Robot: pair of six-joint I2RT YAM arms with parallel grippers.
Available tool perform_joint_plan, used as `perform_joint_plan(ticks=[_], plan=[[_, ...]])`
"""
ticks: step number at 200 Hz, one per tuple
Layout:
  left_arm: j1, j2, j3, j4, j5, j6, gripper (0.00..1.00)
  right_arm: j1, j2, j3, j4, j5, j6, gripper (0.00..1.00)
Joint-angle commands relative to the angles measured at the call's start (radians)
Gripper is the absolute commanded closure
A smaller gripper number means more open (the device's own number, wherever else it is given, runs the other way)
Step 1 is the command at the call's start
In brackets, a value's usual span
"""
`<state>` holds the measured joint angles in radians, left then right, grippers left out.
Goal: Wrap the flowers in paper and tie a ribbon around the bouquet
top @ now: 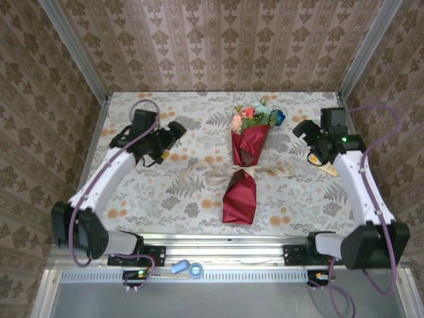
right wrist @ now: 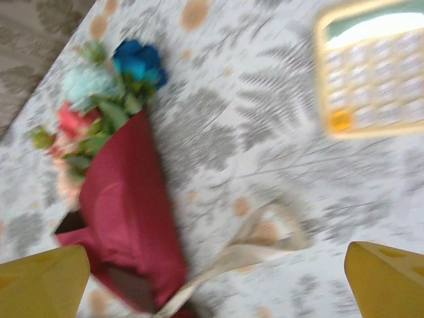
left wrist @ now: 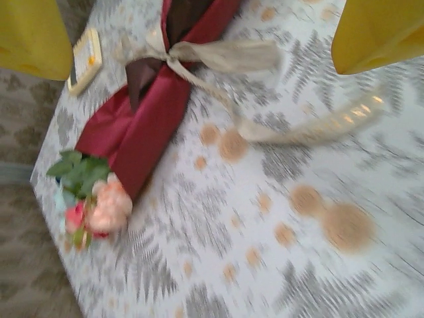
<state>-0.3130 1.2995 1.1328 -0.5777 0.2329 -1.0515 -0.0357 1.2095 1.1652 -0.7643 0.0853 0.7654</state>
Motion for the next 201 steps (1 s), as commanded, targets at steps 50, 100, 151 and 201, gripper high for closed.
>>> perform_joint_plan(ticks=[50, 100, 151, 201], plan=[[0.062, -0.288, -0.196, -0.291, -0.717, 0.337, 0.00, 0.018, -0.335, -0.497, 0.427, 0.272, -0.379, 0.00], [0.077, -0.399, -0.481, 0.067, -0.745, 0.726, 0.00, 0.020, -0.352, -0.718, 0.641, 0.246, -0.557, 0.00], [0.180, -0.357, -0.634, 0.419, -0.625, 0.873, 0.00, 0.023, -0.198, -0.851, 1.072, 0.136, -0.608, 0.00], [0.358, -0.236, -0.838, 0.981, -0.398, 0.883, 0.00, 0.022, 0.017, -0.828, 1.386, 0.028, -0.624, 0.00]])
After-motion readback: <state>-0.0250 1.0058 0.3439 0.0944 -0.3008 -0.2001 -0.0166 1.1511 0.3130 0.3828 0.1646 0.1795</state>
